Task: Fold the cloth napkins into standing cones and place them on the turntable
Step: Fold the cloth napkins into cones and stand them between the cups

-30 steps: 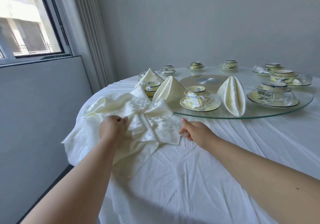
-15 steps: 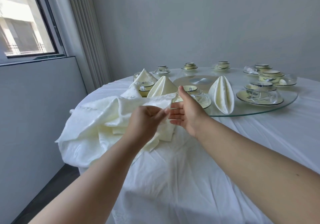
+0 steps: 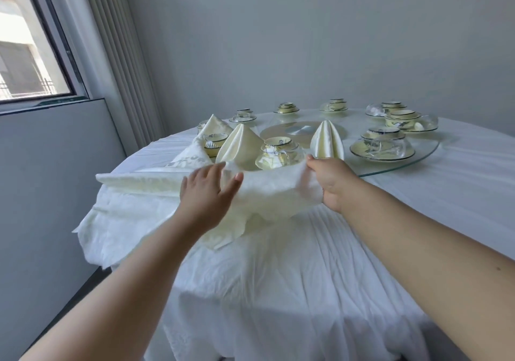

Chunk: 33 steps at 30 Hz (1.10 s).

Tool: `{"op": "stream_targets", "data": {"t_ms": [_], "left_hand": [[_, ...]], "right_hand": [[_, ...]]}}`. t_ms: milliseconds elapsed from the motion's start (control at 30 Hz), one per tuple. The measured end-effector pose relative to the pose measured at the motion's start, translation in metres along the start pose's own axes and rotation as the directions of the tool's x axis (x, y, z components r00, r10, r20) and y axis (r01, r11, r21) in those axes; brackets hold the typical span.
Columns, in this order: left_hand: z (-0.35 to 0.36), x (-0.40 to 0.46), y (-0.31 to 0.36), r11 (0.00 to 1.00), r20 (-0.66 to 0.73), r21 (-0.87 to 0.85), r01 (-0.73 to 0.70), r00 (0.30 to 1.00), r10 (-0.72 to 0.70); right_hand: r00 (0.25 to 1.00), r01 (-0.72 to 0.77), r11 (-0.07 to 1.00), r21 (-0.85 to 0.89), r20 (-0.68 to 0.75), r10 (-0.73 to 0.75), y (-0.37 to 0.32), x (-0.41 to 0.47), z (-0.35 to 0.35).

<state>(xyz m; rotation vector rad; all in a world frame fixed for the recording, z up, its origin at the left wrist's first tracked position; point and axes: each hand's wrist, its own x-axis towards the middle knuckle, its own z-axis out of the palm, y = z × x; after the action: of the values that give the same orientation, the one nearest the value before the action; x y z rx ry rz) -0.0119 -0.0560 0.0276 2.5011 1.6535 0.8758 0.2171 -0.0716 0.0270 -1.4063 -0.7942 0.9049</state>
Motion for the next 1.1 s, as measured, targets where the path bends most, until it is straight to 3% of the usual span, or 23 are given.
{"op": "stream_targets", "data": {"t_ms": [67, 133, 167, 233, 267, 300, 367, 433, 500, 600, 733, 833, 867, 933, 1033, 1100], "left_hand": [[0.007, -0.005, 0.008, 0.996, 0.247, -0.066, 0.06, 0.968, -0.042], [0.011, -0.013, 0.022, 0.934, 0.452, -0.322, 0.152, 0.892, 0.011], [0.012, -0.017, 0.029, 0.88, 0.517, -0.434, 0.192, 0.854, 0.068], [0.017, -0.021, 0.039, 0.846, 0.484, -0.519, 0.12, 0.857, 0.176], [0.019, -0.018, 0.04, 0.889, 0.406, -0.458, 0.033, 0.897, 0.176], [0.02, -0.014, 0.04, 0.937, 0.303, -0.346, -0.043, 0.94, 0.155], [0.024, -0.005, 0.033, 0.978, 0.164, -0.191, -0.084, 0.98, 0.116], [0.033, 0.004, 0.018, 0.991, 0.21, -0.131, -0.03, 0.976, 0.057], [0.046, 0.008, 0.006, 0.992, 0.309, -0.12, 0.03, 0.951, 0.008], [0.063, 0.005, 0.0, 0.981, 0.402, -0.177, 0.079, 0.915, -0.001], [0.074, 0.001, -0.002, 0.987, 0.378, -0.137, -0.087, 0.916, 0.133], [0.074, 0.004, 0.008, 0.982, 0.384, -0.18, -0.058, 0.915, 0.124], [0.074, 0.005, 0.014, 0.979, 0.377, -0.202, -0.042, 0.919, 0.117], [0.074, 0.009, 0.029, 0.967, 0.341, -0.236, -0.093, 0.924, 0.173], [0.073, 0.012, 0.053, 0.941, 0.329, -0.305, -0.147, 0.911, 0.249], [0.078, 0.011, 0.063, 0.932, 0.379, -0.331, -0.148, 0.884, 0.275]], "right_hand": [[1.0, 0.029, 0.996, -0.085, -0.006, -0.029, -0.002, -0.002, -0.021], [0.999, 0.047, 0.93, -0.365, 0.011, -0.046, -0.009, -0.006, -0.05], [0.999, 0.022, 0.801, -0.598, -0.005, -0.032, -0.014, -0.009, -0.067], [0.999, -0.031, 0.357, -0.934, -0.043, -0.026, -0.022, -0.019, -0.097], [0.998, -0.05, 0.147, -0.988, -0.054, -0.021, -0.022, -0.021, -0.11], [0.996, -0.08, 0.008, -0.997, -0.08, -0.028, -0.021, -0.023, -0.119], [0.982, -0.16, -0.151, -0.976, -0.142, -0.121, -0.019, -0.026, -0.127], [0.954, -0.15, -0.157, -0.976, -0.101, -0.281, -0.013, -0.021, -0.121], [0.94, 0.034, -0.042, -0.999, 0.046, -0.339, -0.006, -0.014, -0.104], [0.965, 0.258, 0.239, -0.936, 0.236, -0.115, 0.015, -0.006, -0.068], [0.933, 0.359, 0.177, -0.916, 0.357, -0.044, 0.039, 0.006, -0.053], [0.937, 0.341, 0.353, -0.871, 0.346, -0.052, 0.036, 0.012, -0.069], [0.948, 0.313, 0.363, -0.878, 0.312, -0.061, 0.03, 0.015, -0.079], [0.97, 0.236, 0.252, -0.939, 0.213, -0.115, 0.014, 0.022, -0.104], [0.965, 0.008, 0.043, -0.999, -0.003, -0.261, -0.005, 0.03, -0.147], [0.936, -0.037, -0.067, -0.997, -0.011, -0.352, -0.005, 0.03, -0.162]]}}
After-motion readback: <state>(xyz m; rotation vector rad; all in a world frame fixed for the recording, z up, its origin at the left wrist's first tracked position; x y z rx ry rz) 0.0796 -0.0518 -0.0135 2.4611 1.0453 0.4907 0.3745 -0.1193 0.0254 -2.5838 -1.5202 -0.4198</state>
